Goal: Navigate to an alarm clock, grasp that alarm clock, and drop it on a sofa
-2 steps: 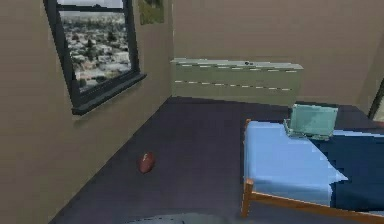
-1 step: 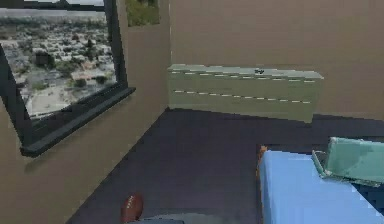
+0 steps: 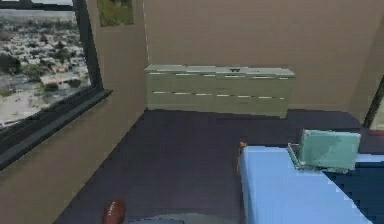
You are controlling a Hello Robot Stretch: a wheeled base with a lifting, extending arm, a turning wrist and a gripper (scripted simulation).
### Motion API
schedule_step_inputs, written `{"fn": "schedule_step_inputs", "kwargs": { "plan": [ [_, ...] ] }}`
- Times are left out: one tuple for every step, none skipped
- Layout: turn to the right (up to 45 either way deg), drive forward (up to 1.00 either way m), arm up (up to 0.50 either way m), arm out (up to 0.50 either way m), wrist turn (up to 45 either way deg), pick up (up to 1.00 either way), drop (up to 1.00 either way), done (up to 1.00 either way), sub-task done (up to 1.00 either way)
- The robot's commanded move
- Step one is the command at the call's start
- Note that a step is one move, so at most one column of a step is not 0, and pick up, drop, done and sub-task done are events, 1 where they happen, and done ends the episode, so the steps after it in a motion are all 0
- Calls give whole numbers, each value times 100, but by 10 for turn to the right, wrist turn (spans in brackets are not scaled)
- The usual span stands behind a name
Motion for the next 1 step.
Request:
{"fn": "schedule_step_inputs", "kwargs": {
  "plan": [
    [0, 55, 0, 0, 0, 0, 0, 0, 0]
  ]
}}
